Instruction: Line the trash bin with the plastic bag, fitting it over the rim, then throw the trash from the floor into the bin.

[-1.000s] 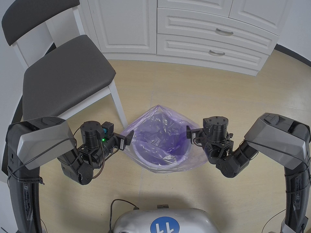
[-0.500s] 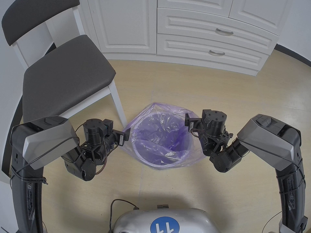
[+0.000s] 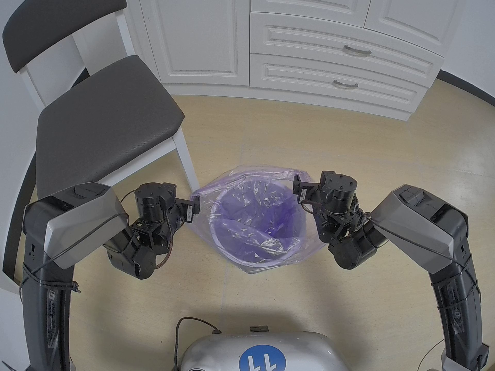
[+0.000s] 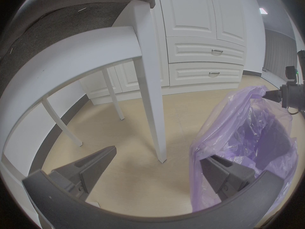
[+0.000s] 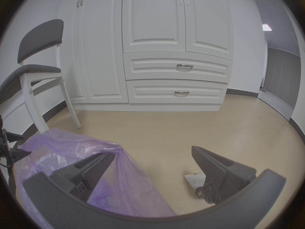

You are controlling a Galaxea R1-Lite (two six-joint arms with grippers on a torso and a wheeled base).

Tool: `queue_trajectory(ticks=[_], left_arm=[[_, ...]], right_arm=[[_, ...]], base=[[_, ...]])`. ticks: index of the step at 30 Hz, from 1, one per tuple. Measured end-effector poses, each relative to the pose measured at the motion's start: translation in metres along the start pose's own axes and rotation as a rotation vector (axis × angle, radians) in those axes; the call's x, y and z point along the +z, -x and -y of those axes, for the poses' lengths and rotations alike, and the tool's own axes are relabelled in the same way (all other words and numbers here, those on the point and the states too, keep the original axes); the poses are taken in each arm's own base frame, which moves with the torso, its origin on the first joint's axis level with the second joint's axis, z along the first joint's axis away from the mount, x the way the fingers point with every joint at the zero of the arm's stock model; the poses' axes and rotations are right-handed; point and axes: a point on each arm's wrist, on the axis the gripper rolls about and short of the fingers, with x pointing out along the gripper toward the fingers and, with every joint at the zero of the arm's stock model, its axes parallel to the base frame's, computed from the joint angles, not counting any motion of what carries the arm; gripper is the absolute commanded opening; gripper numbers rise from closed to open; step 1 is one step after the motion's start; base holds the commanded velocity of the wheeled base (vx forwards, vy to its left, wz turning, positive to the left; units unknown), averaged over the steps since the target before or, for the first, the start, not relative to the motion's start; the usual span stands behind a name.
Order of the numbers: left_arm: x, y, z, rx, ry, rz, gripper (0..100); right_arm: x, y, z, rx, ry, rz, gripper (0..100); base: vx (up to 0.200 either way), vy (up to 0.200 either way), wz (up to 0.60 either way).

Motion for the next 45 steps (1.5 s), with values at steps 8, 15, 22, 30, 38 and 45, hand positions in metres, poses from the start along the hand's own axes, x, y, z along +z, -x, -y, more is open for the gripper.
queue_trajectory(ticks=[8, 15, 22, 30, 38, 45], left_arm=[[-0.002, -0.005, 0.0, 0.006, 0.004, 0.005, 100], [-0.001, -0.014, 0.002, 0.011, 0.043, 0.038, 100], [0.002, -0.012, 0.004, 0.005, 0.056, 0.049, 100], [0.005, 0.001, 0.012, -0.029, 0.054, 0.048, 100], [0.009, 0.004, 0.019, -0.051, 0.085, 0.062, 100], [0.009, -0.012, 0.025, -0.045, 0.129, 0.097, 100]], right_arm=[[-0.003, -0.016, 0.004, -0.021, -0.034, 0.034, 100], [-0.01, -0.026, 0.001, -0.018, -0.08, 0.054, 100], [-0.018, -0.019, 0.001, -0.006, -0.065, 0.023, 100], [0.0, 0.009, 0.003, 0.055, -0.039, -0.03, 100], [0.012, 0.007, 0.001, 0.069, -0.057, 0.0, 100], [0.007, -0.008, -0.002, 0.062, -0.106, 0.03, 100]], base=[[0.0, 0.0, 0.0], [0.0, 0.0, 0.0], [0.0, 0.0, 0.0], [0.0, 0.0, 0.0], [0.0, 0.0, 0.0], [0.0, 0.0, 0.0]])
